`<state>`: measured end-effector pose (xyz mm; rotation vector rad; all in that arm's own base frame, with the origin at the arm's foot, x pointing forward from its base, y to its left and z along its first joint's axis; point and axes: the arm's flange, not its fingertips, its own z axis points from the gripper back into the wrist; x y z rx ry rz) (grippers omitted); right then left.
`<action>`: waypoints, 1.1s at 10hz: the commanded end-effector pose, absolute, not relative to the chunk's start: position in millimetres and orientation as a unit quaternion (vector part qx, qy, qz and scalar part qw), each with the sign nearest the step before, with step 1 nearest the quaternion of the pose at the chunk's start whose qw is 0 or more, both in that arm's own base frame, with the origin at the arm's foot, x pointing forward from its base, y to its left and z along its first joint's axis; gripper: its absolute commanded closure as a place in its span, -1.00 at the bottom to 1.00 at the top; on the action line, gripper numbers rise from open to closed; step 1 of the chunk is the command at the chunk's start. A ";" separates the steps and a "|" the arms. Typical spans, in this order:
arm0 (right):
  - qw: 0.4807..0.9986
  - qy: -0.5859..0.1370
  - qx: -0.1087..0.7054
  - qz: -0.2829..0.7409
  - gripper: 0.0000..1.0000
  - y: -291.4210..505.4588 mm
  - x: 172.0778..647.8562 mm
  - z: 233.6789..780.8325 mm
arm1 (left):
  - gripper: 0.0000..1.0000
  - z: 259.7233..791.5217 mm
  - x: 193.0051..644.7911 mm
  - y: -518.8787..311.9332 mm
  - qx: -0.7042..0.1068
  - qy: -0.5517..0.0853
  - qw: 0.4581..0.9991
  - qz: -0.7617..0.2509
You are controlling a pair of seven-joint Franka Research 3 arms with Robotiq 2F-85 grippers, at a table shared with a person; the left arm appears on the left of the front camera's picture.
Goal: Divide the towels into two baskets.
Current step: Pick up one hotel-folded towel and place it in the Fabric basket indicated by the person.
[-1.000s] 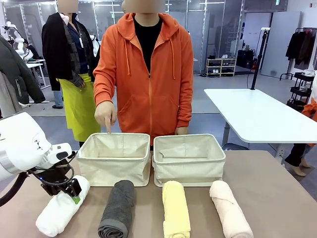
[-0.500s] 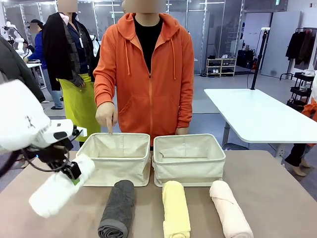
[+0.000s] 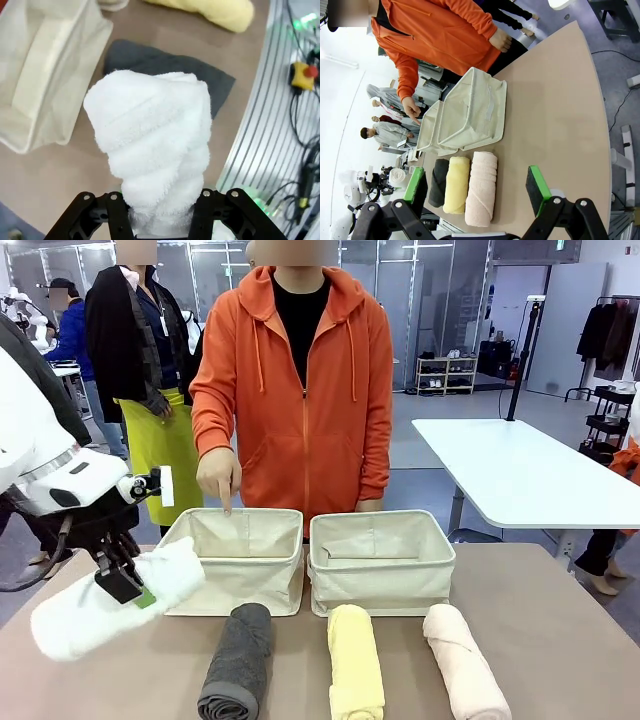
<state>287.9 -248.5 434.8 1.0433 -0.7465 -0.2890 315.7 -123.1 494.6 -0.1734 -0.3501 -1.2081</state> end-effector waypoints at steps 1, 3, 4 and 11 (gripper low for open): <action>0.788 -0.351 0.489 -0.132 -1.00 -248.1 286.8 436.7 | 0.44 486.1 310.0 -122.2 -0.046 -0.199 0.762 -0.614; 0.788 -0.351 0.489 -0.132 -1.00 -248.1 286.8 436.7 | 0.44 495.4 315.7 -127.8 -0.070 -0.171 0.781 -0.597; 0.788 -0.351 0.489 -0.132 -1.00 -248.1 286.8 436.7 | 0.44 495.4 315.7 -127.8 -0.070 -0.171 0.781 -0.597; 0.788 -0.351 0.489 -0.132 -1.00 -248.1 286.8 436.7 | 0.25 537.1 416.3 -186.3 0.043 -0.181 0.649 -0.738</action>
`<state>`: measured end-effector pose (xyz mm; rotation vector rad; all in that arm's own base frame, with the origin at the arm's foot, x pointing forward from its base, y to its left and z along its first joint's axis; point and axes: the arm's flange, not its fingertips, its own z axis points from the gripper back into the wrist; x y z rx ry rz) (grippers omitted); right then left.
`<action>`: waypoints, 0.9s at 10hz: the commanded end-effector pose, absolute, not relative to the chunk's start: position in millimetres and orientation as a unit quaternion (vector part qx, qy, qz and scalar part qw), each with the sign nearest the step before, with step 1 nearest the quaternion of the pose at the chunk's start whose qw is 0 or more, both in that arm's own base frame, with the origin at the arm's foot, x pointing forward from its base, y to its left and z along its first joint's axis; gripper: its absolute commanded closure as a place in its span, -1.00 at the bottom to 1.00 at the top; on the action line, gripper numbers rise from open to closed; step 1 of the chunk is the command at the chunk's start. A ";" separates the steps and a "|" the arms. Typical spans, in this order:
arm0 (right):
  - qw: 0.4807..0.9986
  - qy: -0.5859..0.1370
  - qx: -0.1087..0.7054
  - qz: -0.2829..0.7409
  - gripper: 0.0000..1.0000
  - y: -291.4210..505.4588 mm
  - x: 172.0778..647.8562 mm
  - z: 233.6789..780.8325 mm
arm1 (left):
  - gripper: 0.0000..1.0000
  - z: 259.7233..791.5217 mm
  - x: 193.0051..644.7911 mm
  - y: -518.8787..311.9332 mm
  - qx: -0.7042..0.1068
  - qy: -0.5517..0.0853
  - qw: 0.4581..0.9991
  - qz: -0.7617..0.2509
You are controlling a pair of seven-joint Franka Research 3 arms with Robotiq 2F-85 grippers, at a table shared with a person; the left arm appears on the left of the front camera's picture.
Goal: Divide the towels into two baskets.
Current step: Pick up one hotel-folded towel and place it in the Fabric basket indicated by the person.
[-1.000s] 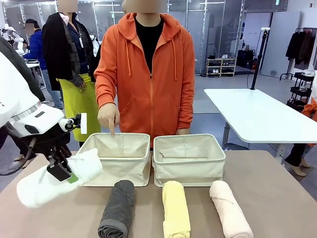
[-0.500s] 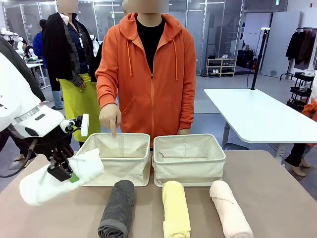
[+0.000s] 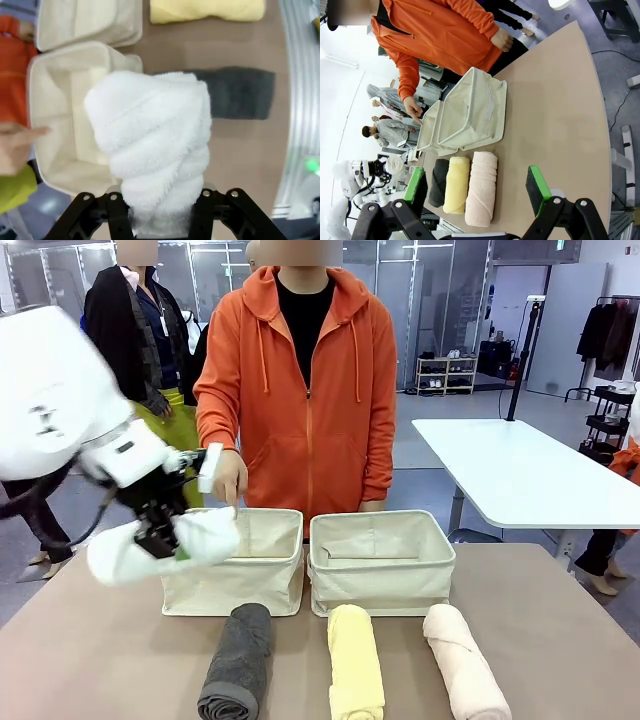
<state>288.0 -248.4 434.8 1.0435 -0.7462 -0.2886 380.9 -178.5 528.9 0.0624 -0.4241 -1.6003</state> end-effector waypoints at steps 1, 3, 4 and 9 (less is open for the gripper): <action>0.788 -0.351 0.489 -0.132 -1.00 -248.1 286.8 436.7 | 0.25 535.9 441.8 -204.0 0.063 -0.174 0.618 -0.764; 0.788 -0.351 0.489 -0.132 -1.00 -248.1 286.8 436.7 | 0.25 529.5 480.1 -230.3 0.101 -0.163 0.574 -0.796; 0.788 -0.351 0.489 -0.132 -1.00 -248.1 286.8 436.7 | 0.25 524.5 495.2 -237.7 0.107 -0.160 0.578 -0.793; 0.788 -0.351 0.489 -0.132 -1.00 -248.1 286.8 436.7 | 0.25 477.3 562.3 -227.4 0.052 -0.155 0.616 -0.771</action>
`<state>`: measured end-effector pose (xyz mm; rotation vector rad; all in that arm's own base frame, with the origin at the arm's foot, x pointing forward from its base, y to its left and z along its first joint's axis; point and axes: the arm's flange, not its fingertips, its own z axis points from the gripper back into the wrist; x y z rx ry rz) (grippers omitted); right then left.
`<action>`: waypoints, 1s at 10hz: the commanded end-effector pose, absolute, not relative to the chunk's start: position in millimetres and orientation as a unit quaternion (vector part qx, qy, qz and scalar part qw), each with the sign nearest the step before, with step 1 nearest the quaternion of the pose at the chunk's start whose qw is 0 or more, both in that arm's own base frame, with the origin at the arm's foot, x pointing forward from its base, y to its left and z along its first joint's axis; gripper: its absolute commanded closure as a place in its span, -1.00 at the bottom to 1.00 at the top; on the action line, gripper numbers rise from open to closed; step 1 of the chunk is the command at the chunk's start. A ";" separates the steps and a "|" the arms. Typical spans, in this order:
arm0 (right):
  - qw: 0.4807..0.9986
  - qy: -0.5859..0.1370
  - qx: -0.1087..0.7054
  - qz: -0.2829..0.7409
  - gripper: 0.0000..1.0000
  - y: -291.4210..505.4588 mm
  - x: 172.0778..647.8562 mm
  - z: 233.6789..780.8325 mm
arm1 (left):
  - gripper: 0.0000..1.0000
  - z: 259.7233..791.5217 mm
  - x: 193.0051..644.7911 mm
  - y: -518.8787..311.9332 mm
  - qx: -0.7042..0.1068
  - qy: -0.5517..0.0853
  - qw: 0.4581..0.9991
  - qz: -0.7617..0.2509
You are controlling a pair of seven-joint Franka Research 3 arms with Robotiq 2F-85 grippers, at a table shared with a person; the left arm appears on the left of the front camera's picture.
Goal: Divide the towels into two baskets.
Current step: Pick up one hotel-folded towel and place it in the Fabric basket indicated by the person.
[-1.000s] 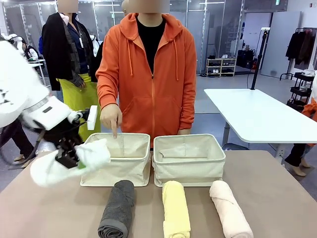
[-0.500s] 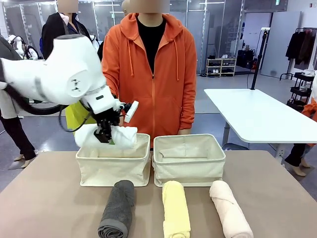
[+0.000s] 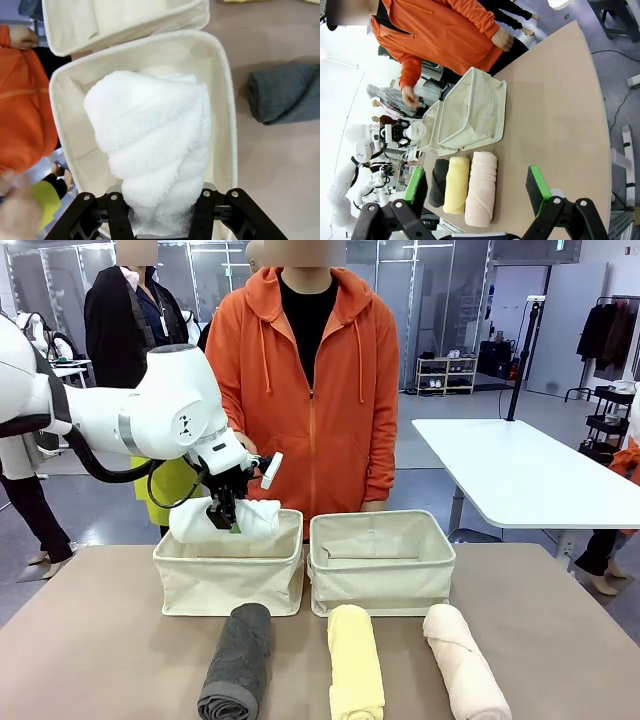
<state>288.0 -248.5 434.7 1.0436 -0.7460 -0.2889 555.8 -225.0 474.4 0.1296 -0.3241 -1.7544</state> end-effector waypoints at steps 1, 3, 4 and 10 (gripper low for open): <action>0.788 -0.351 0.489 -0.132 -1.00 -248.1 286.8 436.7 | 0.25 467.1 570.7 -226.7 0.049 -0.152 0.618 -0.770; 0.788 -0.351 0.489 -0.132 -1.00 -248.1 286.8 436.7 | 0.25 448.1 580.3 -226.5 0.040 -0.135 0.621 -0.771; 0.788 -0.351 0.489 -0.132 -1.00 -248.1 286.8 436.7 | 0.25 442.4 584.1 -225.4 0.038 -0.133 0.626 -0.767; 0.788 -0.351 0.489 -0.132 -1.00 -248.1 286.8 436.7 | -0.76 435.4 591.0 -221.0 0.037 -0.129 0.638 -0.758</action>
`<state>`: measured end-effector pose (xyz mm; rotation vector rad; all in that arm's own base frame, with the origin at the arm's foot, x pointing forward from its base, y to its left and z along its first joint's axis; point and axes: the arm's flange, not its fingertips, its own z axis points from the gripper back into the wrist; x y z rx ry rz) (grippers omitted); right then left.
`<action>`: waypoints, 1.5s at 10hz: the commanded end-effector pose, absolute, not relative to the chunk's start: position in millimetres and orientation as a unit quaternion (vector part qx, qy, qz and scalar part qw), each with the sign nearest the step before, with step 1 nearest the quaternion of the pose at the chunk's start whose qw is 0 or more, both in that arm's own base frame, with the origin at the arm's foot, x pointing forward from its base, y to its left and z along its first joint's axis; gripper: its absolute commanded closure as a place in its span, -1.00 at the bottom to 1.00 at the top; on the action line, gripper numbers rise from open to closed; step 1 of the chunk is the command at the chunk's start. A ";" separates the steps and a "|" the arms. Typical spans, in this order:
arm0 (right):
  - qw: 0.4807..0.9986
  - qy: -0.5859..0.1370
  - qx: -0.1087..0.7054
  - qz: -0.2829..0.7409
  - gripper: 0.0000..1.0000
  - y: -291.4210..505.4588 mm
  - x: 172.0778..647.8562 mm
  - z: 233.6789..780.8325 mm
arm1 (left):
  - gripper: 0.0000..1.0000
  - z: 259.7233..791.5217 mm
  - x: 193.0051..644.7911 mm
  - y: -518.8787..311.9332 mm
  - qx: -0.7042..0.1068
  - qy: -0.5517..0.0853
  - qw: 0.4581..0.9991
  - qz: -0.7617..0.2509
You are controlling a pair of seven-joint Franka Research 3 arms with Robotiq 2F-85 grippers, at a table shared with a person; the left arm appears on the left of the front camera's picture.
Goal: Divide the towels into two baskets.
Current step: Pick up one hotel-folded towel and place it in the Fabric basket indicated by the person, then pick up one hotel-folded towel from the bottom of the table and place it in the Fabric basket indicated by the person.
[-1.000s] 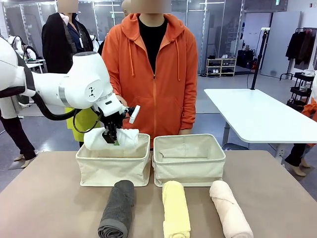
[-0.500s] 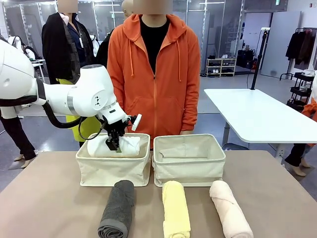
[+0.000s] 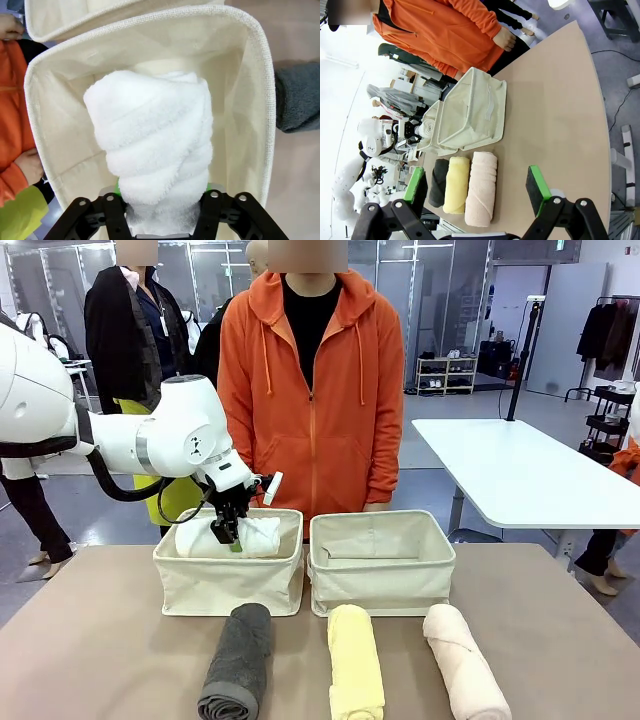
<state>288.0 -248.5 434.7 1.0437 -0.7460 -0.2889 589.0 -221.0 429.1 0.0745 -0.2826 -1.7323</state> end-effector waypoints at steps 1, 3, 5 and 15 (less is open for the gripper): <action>0.788 -0.351 0.489 -0.132 -1.00 -248.1 286.8 436.7 | -0.94 436.3 590.7 -221.4 0.038 -0.130 0.638 -0.758; 0.788 -0.351 0.489 -0.132 -1.00 -248.1 286.8 436.7 | -1.00 438.8 588.9 -221.5 0.042 -0.131 0.643 -0.754; 0.788 -0.351 0.489 -0.132 -1.00 -248.1 286.8 436.7 | -1.00 440.0 585.6 -218.3 0.039 -0.128 0.641 -0.755; 0.788 -0.351 0.489 -0.132 -1.00 -248.1 286.8 436.7 | -1.00 437.9 590.2 -223.2 0.036 -0.131 0.638 -0.758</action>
